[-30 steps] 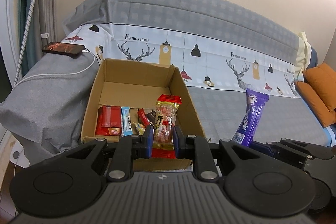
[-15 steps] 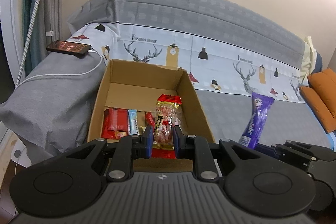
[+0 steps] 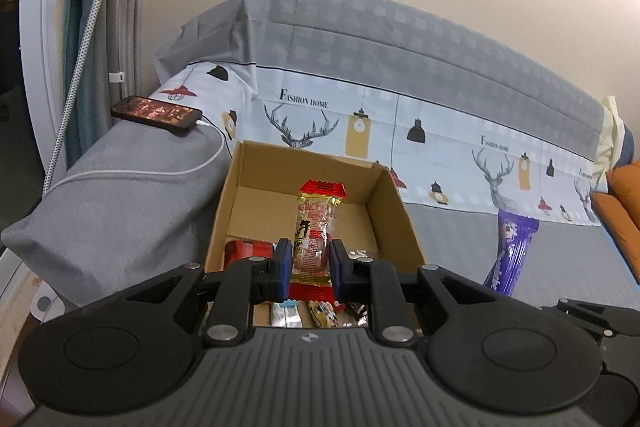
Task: Organize snacks
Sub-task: 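Carry the red-and-gold packet and purple bar over the box and lower them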
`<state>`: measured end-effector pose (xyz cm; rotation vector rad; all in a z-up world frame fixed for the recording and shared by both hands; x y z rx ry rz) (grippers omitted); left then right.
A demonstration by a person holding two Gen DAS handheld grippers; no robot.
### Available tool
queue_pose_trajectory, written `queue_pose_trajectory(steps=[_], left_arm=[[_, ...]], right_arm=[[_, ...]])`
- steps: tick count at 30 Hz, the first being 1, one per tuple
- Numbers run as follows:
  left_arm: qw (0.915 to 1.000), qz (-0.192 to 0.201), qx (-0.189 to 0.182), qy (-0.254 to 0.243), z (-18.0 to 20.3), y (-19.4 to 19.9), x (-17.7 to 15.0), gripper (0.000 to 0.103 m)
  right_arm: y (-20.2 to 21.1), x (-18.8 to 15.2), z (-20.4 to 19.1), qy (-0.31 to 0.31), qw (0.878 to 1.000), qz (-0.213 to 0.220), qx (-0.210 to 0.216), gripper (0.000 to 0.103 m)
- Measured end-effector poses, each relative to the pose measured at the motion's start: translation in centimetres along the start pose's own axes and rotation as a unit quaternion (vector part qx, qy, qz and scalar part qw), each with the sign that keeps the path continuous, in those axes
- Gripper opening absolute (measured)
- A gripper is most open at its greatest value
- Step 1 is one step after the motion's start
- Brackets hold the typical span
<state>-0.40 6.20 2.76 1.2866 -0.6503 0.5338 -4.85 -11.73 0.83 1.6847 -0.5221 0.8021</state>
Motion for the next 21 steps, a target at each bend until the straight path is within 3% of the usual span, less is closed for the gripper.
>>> queue_pose_trajectory(steps=[21], left_arm=[[0.9999, -0.011, 0.013, -0.002, -0.8, -4.4, 2.7, 0.021]], right_arm=[[-4.5, 2.9, 0.7, -0.006, 1.0, -0.018, 0.011, 0.033]])
Point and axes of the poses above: each gripper's, at about its wrist camera, not at the fingertips, and y roughly against the way its jaws point, z to its right, x to its top, the point moved 3 cm from there along -y, roughly the way its jaws point, and after that the axes turned 8 degrees about -z, right-handed, at the moved point
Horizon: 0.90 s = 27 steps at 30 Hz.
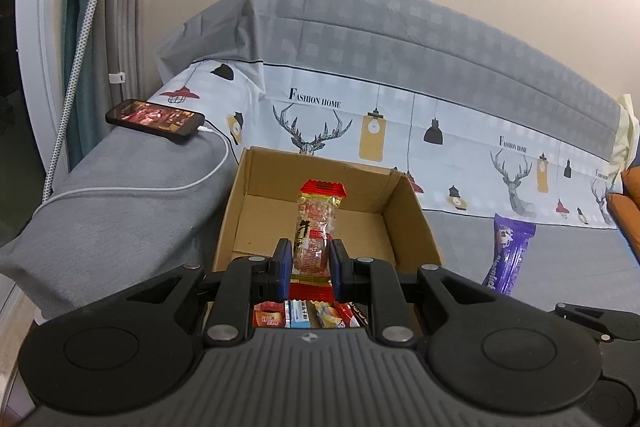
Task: Organize snacks
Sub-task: 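Carry the red-and-gold packet and purple bar over the box and lower them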
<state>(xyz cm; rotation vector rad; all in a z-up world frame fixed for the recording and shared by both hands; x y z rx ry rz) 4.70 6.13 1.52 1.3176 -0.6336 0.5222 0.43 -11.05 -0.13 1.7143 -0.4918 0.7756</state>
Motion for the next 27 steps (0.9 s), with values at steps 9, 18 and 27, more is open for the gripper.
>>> queue_pose_trajectory(steps=[9, 18, 27], left_arm=[[1.0, -0.006, 0.0, -0.005, 0.2, -2.3, 1.0, 0.021], [0.9998, -0.018, 0.003, -0.005, -0.2, -4.7, 1.6, 0.021], [0.9994, -0.031, 0.011, 0.0, -0.7, -7.2, 2.2, 0.021]], right_arm=[[-2.1, 0.8, 0.6, -0.006, 1.0, -0.009, 0.002, 0.033], [-4.1, 1.7, 1.1, -0.004, 1.0, -0.02, 0.005, 0.033], [-6.4, 2.6, 1.8, -0.01, 0.999, -0.031, 0.004, 0.033]])
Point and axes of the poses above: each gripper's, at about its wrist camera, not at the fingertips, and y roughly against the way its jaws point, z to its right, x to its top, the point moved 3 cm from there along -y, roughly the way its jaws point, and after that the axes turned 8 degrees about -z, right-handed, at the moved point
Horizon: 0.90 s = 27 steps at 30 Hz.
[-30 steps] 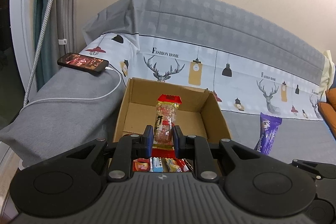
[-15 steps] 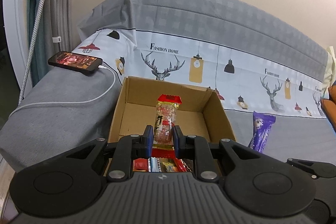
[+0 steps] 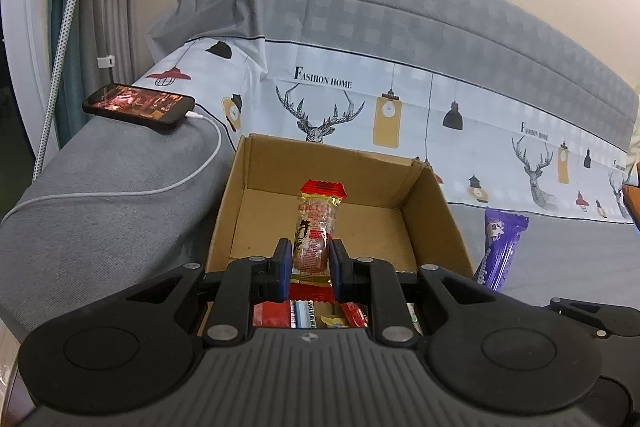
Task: Organize snacks
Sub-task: 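Carry the red-and-gold packet and purple bar over the box and lower them, then open both grippers to drop the packet and purple bar into the box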
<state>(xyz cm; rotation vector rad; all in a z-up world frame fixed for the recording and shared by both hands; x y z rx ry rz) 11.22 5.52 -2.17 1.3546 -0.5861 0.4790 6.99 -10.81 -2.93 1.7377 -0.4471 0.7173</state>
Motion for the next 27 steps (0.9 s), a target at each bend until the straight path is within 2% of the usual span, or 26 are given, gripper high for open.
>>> queue_pose_trajectory(steps=[27], left_arm=[[0.9984, -0.052, 0.023, -0.007, -0.7, -7.5, 0.1, 0.021]], right_arm=[[-6.5, 1.0, 1.4, -0.008, 0.999, -0.043, -0.003, 0.033]])
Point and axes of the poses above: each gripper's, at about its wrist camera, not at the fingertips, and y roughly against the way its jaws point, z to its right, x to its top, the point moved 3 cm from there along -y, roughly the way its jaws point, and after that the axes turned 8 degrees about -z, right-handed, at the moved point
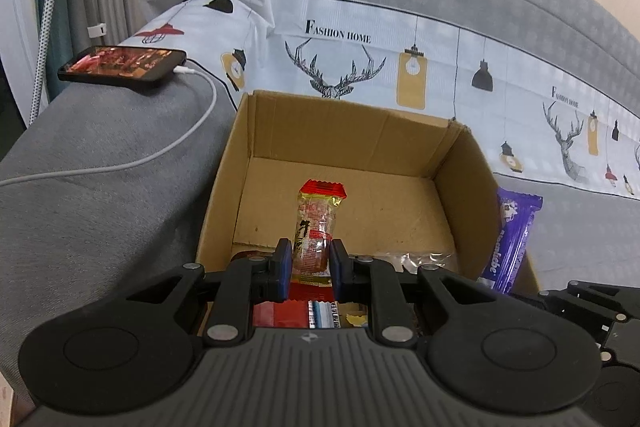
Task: Organize snacks
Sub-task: 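Open both grippers to drop the packet and purple bar into the box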
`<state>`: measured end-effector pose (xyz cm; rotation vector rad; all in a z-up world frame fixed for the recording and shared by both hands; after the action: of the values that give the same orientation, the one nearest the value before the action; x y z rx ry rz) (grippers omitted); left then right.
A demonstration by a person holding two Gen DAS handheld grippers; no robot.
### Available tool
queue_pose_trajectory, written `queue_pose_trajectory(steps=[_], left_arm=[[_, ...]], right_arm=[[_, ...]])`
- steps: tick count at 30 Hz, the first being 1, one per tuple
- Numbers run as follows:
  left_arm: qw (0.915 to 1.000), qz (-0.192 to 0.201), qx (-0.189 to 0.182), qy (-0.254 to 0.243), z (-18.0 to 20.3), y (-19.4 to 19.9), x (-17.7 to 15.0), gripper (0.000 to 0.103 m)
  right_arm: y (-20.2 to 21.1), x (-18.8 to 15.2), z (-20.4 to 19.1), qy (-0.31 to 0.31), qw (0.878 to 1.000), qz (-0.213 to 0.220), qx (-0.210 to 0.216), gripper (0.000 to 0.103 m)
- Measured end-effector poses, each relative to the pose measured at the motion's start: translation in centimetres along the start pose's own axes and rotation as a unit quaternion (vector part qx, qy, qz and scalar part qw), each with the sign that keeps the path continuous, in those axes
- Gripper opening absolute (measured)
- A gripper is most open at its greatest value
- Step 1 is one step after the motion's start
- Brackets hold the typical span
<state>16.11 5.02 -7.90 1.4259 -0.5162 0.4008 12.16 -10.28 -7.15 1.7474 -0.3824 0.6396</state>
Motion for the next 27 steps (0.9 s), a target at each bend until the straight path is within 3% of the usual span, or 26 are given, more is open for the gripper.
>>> queue_pose_trajectory(steps=[27], left_arm=[[0.9994, -0.032, 0.011, -0.003, -0.5, -3.4, 0.2, 0.021]], right_arm=[[-2.9, 0.4, 0.1, 0.008, 1.0, -0.027, -0.004, 0.033]])
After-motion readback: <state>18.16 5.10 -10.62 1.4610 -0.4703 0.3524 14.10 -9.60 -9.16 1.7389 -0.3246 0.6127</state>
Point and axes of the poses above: each gripper's, at about its wrist camera, not at the fingertips, and y roughly against the way its jaws point, z to its right, x to its top, the point moved 3 cm from there along -y, roughly the way its jaws point, and after that the axes turned 8 degrees about -z, right-handed, at the moved point
